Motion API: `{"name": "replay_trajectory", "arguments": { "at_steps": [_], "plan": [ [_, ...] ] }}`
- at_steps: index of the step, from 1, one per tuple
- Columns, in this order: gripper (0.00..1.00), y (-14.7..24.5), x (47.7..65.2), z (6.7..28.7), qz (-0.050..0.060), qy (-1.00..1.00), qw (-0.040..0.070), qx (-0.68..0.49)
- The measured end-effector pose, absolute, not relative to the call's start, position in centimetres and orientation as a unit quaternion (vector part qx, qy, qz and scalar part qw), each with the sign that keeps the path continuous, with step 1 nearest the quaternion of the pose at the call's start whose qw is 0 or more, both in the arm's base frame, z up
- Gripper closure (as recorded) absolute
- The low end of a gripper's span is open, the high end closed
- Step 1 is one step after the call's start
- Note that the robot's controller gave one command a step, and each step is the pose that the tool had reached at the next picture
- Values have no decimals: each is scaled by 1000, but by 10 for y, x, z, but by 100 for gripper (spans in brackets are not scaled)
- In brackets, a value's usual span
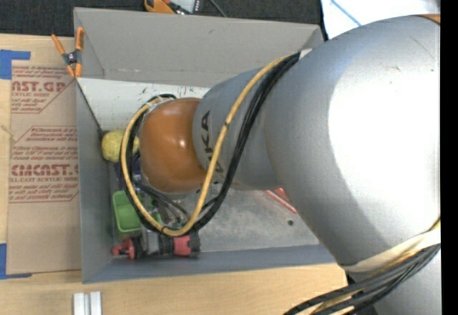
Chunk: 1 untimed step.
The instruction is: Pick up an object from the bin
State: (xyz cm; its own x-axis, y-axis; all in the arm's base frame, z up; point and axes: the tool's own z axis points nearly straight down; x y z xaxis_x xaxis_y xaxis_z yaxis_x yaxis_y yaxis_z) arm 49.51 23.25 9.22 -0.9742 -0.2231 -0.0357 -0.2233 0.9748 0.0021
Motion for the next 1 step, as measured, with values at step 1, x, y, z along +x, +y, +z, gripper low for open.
{"name": "replay_trajectory", "arguments": {
  "at_steps": [1],
  "plan": [
    [0, 236, 496, 81, 4, 995, 20, -102]
  ]
}}
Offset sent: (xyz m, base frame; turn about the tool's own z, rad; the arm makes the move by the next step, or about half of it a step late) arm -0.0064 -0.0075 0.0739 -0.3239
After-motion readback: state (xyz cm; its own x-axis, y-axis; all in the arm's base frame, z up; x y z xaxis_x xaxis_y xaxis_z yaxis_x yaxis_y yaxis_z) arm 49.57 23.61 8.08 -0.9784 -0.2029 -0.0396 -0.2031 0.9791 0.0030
